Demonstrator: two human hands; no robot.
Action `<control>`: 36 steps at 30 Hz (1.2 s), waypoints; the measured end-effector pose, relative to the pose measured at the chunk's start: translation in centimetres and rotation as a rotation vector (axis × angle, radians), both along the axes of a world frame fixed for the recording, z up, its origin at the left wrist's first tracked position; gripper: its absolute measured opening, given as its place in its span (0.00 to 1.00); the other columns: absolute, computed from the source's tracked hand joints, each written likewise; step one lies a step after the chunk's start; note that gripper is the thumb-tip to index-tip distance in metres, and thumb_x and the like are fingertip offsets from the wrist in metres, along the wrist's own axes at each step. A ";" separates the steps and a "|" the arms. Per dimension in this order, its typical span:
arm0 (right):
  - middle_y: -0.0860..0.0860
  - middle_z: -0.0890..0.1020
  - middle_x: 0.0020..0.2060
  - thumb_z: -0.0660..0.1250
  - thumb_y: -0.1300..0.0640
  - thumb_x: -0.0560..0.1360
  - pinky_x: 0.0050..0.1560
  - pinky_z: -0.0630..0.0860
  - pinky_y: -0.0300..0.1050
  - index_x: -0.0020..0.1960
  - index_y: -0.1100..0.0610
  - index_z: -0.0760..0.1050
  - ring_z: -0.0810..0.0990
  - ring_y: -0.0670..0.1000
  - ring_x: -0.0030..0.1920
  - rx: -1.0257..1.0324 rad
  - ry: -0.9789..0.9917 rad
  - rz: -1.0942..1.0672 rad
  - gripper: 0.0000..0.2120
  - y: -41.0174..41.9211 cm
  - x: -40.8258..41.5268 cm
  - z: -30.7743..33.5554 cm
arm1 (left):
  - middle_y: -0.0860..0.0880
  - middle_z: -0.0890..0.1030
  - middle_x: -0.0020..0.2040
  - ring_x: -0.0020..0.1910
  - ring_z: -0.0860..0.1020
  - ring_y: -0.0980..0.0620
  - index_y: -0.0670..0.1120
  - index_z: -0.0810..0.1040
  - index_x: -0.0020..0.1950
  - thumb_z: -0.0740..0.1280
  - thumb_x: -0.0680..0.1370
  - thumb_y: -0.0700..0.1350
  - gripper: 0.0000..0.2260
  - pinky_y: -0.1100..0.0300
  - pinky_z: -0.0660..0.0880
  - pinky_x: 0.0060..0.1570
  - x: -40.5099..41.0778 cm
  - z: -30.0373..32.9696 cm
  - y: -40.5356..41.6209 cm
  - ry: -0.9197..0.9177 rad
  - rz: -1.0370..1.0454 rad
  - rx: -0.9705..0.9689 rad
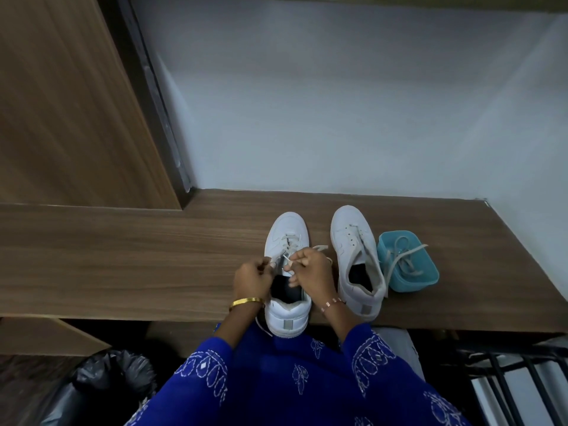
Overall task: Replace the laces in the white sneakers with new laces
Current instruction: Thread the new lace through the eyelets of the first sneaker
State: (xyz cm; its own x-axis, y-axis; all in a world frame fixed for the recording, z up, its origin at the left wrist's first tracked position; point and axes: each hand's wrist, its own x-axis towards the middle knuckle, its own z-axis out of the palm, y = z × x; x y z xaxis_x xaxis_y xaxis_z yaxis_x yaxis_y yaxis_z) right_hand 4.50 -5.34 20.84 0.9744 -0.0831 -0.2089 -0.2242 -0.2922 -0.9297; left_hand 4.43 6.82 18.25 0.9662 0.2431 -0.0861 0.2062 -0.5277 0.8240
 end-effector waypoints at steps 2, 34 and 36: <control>0.54 0.78 0.32 0.60 0.70 0.76 0.23 0.74 0.33 0.44 0.63 0.73 0.75 0.39 0.21 0.029 0.009 -0.025 0.05 0.0 0.1 -0.1 | 0.40 0.83 0.45 0.46 0.80 0.44 0.40 0.82 0.50 0.66 0.76 0.40 0.07 0.64 0.68 0.41 0.2 -0.1 0.2 0.021 0.017 -0.057; 0.47 0.75 0.28 0.65 0.63 0.74 0.41 0.80 0.54 0.36 0.58 0.76 0.77 0.53 0.36 -0.240 -0.089 0.028 0.08 1.6 0.8 -0.6 | 0.44 0.83 0.43 0.39 0.77 0.52 0.44 0.82 0.53 0.64 0.78 0.42 0.09 0.62 0.72 0.40 -0.1 -0.5 0.0 -0.043 0.034 -0.236; 0.48 0.75 0.29 0.65 0.64 0.73 0.40 0.80 0.54 0.40 0.62 0.79 0.77 0.53 0.36 -0.230 -0.098 0.027 0.05 1.5 0.8 -0.5 | 0.45 0.81 0.36 0.35 0.74 0.52 0.41 0.82 0.44 0.66 0.76 0.40 0.06 0.60 0.72 0.38 0.9 -0.1 -0.1 0.020 0.044 -0.378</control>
State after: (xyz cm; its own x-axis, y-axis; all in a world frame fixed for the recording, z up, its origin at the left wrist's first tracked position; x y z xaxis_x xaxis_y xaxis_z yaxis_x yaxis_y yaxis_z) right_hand 5.28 -3.83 20.34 0.9916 -0.0915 -0.0916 -0.1254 -0.5029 -0.8552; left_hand 5.37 6.77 18.12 0.9527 0.2322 -0.1962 0.2398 -0.1778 0.9544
